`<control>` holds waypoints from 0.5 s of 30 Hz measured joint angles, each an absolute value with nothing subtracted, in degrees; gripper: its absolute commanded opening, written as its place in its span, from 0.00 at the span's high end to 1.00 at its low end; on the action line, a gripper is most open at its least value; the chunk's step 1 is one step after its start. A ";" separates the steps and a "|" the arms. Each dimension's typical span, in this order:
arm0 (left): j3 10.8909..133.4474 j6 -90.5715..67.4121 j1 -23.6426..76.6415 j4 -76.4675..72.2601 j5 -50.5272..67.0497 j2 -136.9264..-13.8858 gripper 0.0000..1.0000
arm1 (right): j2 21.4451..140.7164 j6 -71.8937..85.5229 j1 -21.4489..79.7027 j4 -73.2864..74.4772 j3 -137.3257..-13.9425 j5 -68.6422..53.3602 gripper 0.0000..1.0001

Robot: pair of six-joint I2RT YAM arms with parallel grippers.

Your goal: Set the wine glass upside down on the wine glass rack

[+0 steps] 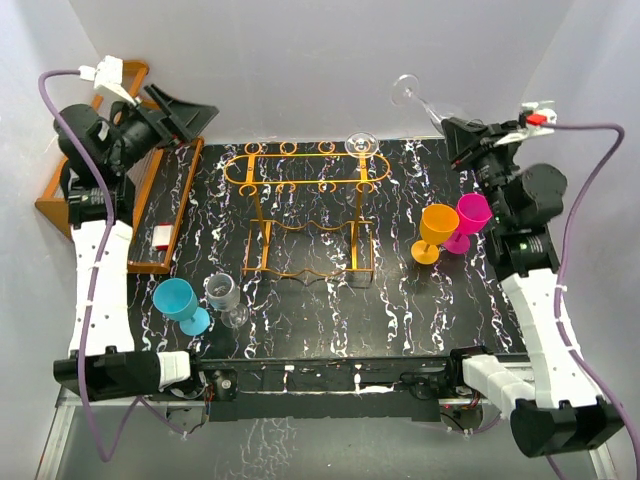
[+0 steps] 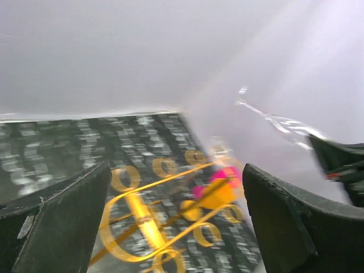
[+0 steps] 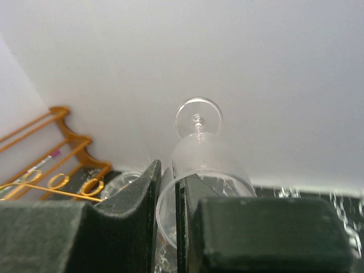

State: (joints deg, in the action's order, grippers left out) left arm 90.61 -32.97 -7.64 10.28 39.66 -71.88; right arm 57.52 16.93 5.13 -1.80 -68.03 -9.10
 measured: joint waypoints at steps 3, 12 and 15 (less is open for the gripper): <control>90.30 -45.47 -3.01 0.32 42.68 -74.26 0.03 | 53.34 15.14 5.13 -11.99 -63.90 -13.21 0.92; 89.97 -66.52 11.84 -13.30 41.52 -83.05 0.03 | 51.48 12.03 5.17 -38.89 -60.45 -25.47 0.92; 93.27 -66.85 17.54 -12.47 40.62 -87.07 0.03 | 53.08 12.43 5.26 -43.03 -60.60 -27.97 0.92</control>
State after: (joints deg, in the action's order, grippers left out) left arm 93.27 -66.85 17.54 -12.47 40.62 -87.07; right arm 53.08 12.43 5.26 -43.03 -60.60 -27.97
